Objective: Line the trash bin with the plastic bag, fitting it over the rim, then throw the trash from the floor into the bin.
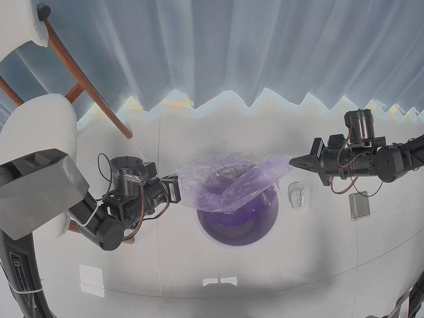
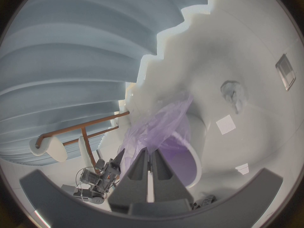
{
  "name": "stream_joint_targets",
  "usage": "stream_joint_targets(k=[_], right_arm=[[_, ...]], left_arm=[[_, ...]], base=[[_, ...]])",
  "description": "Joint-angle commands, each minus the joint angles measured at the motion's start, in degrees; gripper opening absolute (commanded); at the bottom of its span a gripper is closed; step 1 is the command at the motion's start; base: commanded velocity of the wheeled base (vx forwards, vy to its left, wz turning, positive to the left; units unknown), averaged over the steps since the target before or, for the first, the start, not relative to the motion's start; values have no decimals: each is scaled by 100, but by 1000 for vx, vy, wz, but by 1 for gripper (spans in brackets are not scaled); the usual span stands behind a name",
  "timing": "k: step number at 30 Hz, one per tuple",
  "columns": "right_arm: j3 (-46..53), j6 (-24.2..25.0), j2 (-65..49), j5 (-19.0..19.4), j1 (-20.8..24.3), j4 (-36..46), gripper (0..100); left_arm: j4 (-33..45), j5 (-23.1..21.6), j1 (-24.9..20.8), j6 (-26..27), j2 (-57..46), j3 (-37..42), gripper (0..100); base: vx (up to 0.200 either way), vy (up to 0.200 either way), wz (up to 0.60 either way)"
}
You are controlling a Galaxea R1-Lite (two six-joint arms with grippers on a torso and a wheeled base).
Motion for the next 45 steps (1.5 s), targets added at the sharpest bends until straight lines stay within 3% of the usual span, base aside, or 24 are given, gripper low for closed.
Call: stream_joint_targets(k=[1,14,21,26,37,45], right_arm=[[-121,-172,-31,1,-252,91,0],[-516,-541,92,1,-701,610,0],[-367,-1393,224,1,-639,1339,0],[-226,-1578,241,1,-446,1594,0],[81,-2764,532,-17,-376,2289,0],[28,-2958,786,-43,-411,2605,0]], left_arm=[[26,81,-75,9,-411,345,0],[-9,195,-453,9,-491,1338,0],[-35,195,-427,18,-359,1584,0],[-35,195,-453,18,-236,1619,0],[-44,195,-541,27,397,1619,0],[-211,186,-603,229,652,1654,0]], base=[[0,0,0],[0,0,0],[0,0,0],[0,0,0],[0,0,0],[0,0,0]])
